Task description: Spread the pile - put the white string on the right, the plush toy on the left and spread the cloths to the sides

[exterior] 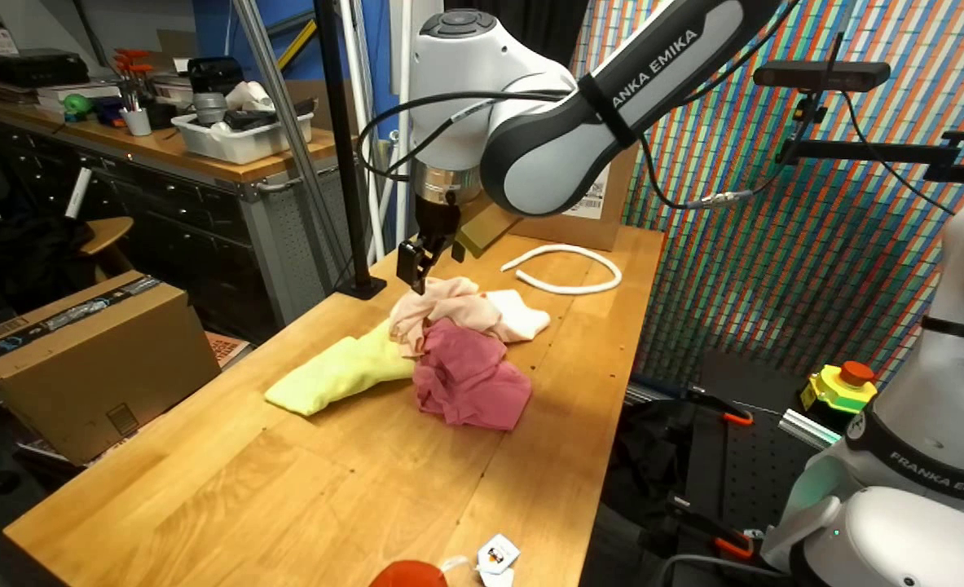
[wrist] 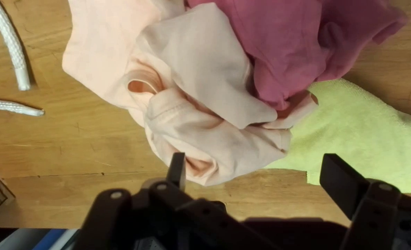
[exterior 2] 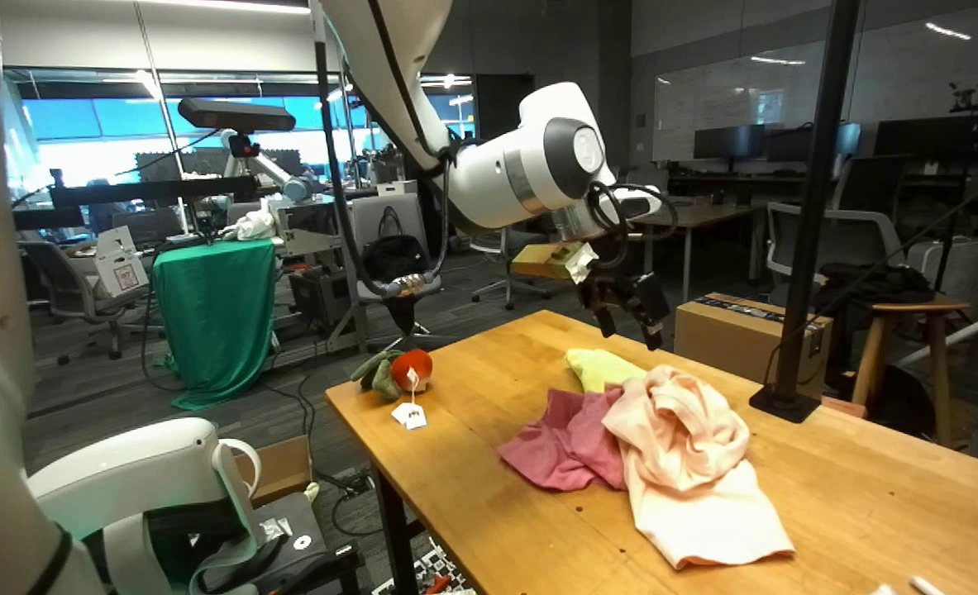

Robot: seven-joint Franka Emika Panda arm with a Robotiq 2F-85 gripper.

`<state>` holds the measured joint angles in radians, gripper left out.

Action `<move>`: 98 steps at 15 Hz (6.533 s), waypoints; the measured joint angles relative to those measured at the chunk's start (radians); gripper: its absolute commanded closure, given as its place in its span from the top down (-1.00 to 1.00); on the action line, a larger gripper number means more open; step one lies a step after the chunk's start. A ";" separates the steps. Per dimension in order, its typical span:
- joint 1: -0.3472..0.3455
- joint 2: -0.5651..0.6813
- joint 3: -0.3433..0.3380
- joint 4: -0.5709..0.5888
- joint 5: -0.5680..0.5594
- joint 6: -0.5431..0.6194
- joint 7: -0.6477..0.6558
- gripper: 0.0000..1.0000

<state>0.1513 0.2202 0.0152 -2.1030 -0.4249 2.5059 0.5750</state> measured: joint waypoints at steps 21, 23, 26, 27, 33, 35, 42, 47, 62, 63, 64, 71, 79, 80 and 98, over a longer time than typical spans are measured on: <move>-0.024 0.192 -0.048 0.103 0.127 0.036 -0.197 1.00; -0.024 0.205 -0.049 0.114 0.127 0.036 -0.199 1.00; -0.024 0.222 -0.051 0.132 0.127 0.036 -0.199 1.00; -0.024 0.226 -0.052 0.137 0.127 0.036 -0.199 1.00; -0.015 0.245 -0.070 0.159 0.127 0.038 -0.198 0.17; -0.013 0.250 -0.077 0.163 0.127 0.041 -0.197 -0.17; -0.003 0.250 -0.096 0.163 0.127 0.069 -0.184 -0.89; 0.021 0.247 -0.124 0.162 0.123 0.117 -0.146 -0.81; 0.217 0.119 -0.422 0.123 -0.279 0.253 0.348 -0.82; 0.233 0.110 -0.445 0.123 -0.323 0.253 0.397 -0.81; 0.247 0.101 -0.466 0.123 -0.367 0.254 0.448 -0.80; 0.315 0.079 -0.569 0.144 -0.659 0.255 0.784 -0.81; 0.316 0.098 -0.610 0.203 -0.798 0.255 1.034 -0.81; 0.315 0.102 -0.614 0.209 -0.810 0.255 1.056 -0.82; 0.237 0.314 -0.542 0.254 -0.718 0.397 1.106 -0.82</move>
<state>0.3887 0.5344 -0.5267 -1.8485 -1.1428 2.9026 1.6815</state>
